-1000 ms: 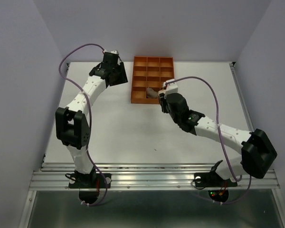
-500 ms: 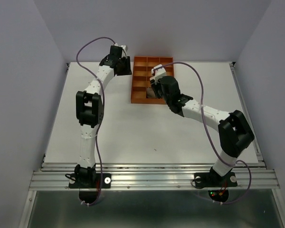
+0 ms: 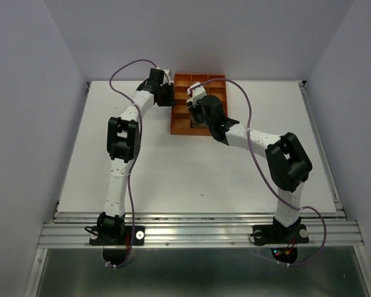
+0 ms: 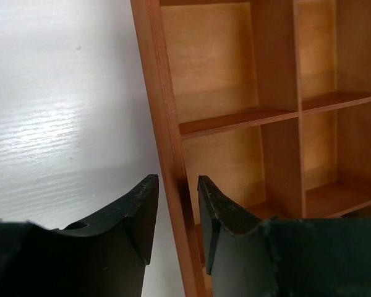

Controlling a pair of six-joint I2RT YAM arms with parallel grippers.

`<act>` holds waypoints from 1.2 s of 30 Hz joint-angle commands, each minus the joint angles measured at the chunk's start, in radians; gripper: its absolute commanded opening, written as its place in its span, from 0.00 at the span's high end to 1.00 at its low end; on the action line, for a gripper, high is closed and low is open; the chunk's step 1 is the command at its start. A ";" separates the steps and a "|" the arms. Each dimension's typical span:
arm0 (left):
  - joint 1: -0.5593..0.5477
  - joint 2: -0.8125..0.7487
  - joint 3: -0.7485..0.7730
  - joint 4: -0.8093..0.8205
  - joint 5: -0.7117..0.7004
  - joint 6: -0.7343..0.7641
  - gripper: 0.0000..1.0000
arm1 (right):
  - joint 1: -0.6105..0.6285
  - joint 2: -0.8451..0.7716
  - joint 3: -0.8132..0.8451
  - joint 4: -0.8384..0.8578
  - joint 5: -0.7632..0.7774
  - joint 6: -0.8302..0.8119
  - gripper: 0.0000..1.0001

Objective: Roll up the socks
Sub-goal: Place the sock in the storage box.

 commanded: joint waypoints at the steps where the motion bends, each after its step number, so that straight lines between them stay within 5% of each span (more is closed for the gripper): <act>1: -0.016 -0.003 0.066 0.045 -0.027 -0.014 0.58 | -0.009 0.013 0.071 0.089 -0.033 -0.016 0.99; 3: -0.022 0.003 0.066 0.052 -0.035 -0.020 0.60 | -0.009 0.024 0.076 0.100 -0.042 -0.018 0.99; 6: -0.035 0.014 0.068 0.059 -0.091 -0.034 0.77 | -0.009 0.047 0.083 0.109 -0.071 -0.033 0.99; 16: -0.041 0.005 0.022 0.064 -0.104 -0.071 0.99 | -0.009 0.135 0.126 0.150 -0.124 -0.105 0.99; 36: -0.051 -0.097 -0.149 0.052 -0.236 -0.224 1.00 | 0.036 0.246 0.099 0.123 -0.196 -0.303 0.99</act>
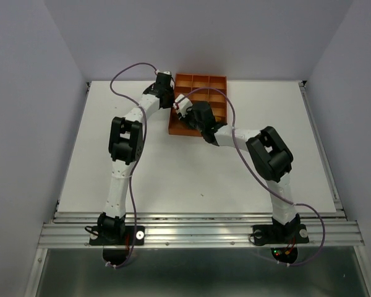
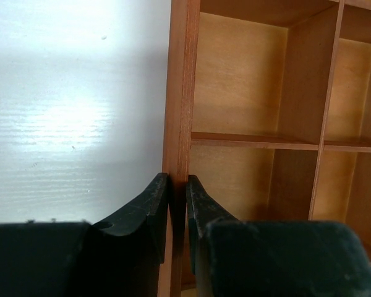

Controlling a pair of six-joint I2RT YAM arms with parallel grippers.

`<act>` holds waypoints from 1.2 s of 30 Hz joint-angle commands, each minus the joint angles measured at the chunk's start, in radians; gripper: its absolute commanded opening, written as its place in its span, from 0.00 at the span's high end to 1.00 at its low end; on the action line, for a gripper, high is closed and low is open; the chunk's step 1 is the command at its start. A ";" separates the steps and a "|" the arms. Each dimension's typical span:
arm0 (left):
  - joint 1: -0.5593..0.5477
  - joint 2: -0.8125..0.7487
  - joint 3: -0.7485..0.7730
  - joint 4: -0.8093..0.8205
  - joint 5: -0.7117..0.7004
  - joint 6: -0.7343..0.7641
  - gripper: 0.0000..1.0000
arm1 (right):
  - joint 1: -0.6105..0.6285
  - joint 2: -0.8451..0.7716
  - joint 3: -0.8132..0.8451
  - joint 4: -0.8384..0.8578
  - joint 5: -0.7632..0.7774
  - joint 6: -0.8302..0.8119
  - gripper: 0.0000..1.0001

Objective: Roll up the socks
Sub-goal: Place the sock in the storage box.

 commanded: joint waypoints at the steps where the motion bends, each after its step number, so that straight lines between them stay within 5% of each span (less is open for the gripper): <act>1: 0.002 -0.074 -0.039 -0.059 -0.034 -0.102 1.00 | 0.031 0.026 -0.004 0.029 0.004 -0.094 0.99; 26: 0.004 -0.126 -0.159 -0.073 -0.015 -0.226 1.00 | 0.068 0.091 0.013 -0.258 -0.171 -0.172 0.99; 36: 0.004 -0.155 -0.222 -0.035 -0.016 -0.283 1.00 | 0.086 0.137 0.110 -0.393 -0.232 0.036 0.99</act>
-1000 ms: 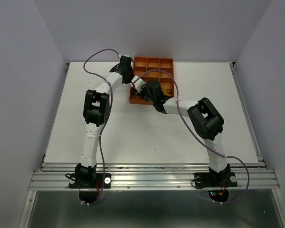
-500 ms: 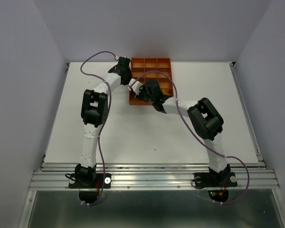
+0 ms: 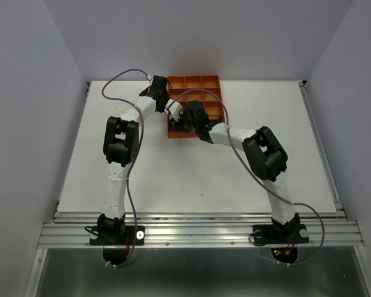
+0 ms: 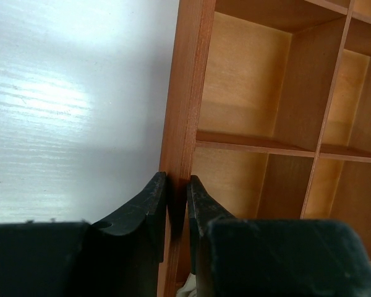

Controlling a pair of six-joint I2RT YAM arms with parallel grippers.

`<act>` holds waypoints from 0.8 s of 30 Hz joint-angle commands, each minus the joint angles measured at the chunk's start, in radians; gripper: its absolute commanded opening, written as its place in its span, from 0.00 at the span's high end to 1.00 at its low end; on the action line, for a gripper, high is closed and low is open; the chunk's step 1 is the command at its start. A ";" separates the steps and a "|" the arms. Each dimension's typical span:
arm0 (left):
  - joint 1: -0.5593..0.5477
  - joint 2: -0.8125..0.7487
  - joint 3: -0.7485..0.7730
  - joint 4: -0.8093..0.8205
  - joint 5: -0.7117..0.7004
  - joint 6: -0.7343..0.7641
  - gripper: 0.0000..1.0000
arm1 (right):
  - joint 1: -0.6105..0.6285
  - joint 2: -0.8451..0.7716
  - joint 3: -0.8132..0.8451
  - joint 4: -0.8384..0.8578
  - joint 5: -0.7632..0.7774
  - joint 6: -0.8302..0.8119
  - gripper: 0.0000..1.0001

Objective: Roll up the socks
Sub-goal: Place the sock in the storage box.

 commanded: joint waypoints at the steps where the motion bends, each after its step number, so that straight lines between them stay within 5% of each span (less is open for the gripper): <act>1: -0.003 -0.061 -0.060 -0.052 0.042 -0.114 1.00 | 0.045 0.093 0.035 -0.226 -0.096 0.166 0.99; 6: -0.001 -0.067 -0.086 -0.042 0.032 -0.139 1.00 | 0.045 0.121 0.059 -0.260 0.017 0.242 0.99; 24: -0.001 -0.073 -0.109 -0.034 0.019 -0.172 1.00 | 0.034 0.027 0.018 -0.474 -0.010 0.460 0.99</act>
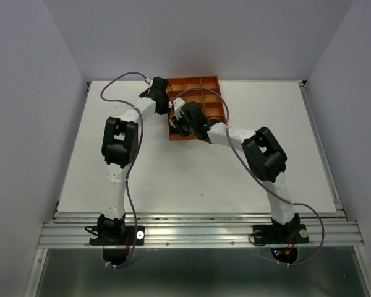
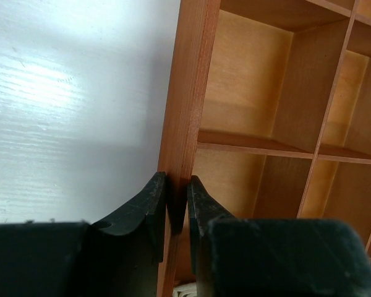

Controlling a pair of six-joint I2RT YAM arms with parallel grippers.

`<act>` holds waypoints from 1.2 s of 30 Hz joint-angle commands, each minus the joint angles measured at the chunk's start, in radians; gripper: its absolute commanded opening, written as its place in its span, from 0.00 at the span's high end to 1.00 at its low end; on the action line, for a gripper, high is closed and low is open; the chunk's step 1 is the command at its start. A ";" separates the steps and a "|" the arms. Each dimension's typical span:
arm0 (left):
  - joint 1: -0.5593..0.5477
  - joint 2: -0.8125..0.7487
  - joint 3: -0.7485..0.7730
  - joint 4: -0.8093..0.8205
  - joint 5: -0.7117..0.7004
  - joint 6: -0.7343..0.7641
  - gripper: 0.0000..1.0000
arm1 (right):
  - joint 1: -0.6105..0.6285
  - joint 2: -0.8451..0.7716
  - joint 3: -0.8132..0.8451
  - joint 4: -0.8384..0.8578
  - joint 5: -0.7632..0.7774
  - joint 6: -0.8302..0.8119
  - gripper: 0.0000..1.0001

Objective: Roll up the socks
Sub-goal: Place the sock in the storage box.

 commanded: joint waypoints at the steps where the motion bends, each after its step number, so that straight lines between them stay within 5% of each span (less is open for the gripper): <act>1: 0.001 -0.030 -0.035 -0.041 0.027 -0.104 1.00 | 0.007 0.021 -0.017 -0.348 -0.061 0.060 0.99; 9: 0.004 -0.026 -0.037 -0.030 0.029 -0.103 1.00 | -0.022 0.082 0.027 -0.393 -0.217 0.064 0.99; 25: 0.004 -0.021 -0.055 -0.010 0.066 -0.103 1.00 | -0.023 0.139 0.040 -0.469 -0.101 0.162 0.99; 28: 0.004 -0.026 -0.061 -0.009 0.046 -0.107 1.00 | -0.023 0.078 0.017 -0.452 -0.111 0.158 0.87; 29: 0.004 -0.026 -0.063 -0.009 0.041 -0.109 1.00 | -0.023 0.062 0.011 -0.442 -0.113 0.152 0.62; 36: 0.004 -0.017 -0.050 -0.021 0.027 -0.103 1.00 | -0.023 0.008 0.034 -0.374 -0.162 0.147 0.48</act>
